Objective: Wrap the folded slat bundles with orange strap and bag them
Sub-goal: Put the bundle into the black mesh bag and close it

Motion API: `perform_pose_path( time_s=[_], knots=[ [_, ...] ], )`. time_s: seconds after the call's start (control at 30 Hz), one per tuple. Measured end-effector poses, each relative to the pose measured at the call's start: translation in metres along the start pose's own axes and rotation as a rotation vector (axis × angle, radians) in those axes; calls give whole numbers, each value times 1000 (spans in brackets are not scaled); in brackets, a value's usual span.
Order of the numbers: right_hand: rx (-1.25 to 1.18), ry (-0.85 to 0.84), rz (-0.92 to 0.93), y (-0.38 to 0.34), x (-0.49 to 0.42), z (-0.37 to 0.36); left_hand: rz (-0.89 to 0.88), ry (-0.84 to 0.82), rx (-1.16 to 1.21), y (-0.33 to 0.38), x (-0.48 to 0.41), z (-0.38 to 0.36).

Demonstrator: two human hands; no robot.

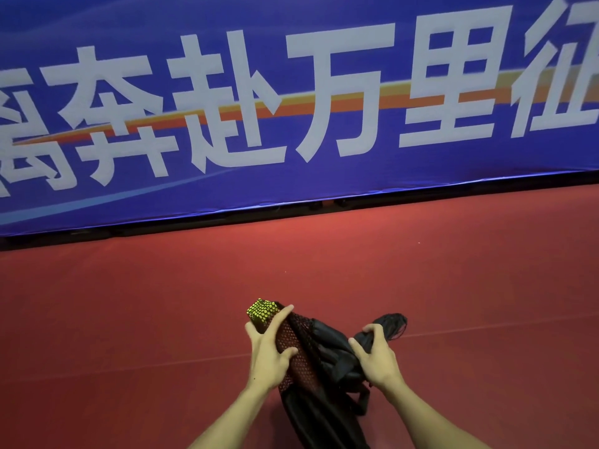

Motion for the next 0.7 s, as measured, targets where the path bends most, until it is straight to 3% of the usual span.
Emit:
perform_pose_path(
  time_s=[0.23,0.5,0.7],
  knots=[
    [-189,65,-76,-17,-3,0,65,97,84,17,-17,10],
    [-404,-14,-106,-45,-12,-19,182,452,326,33,-47,45],
    [-98,141,-56,-60,-52,-19,233,570,538,18,-75,55]
  ],
)
Point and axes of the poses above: each hand's wrist, its own x-axis away from the middle knuckle, its own z-axis out of the back of the hand, y = z × x, the point moved 3 cm from there along -x, towards the middle knuckle, and after that the axes turned 1 degree about x, right-handed, at the moved point
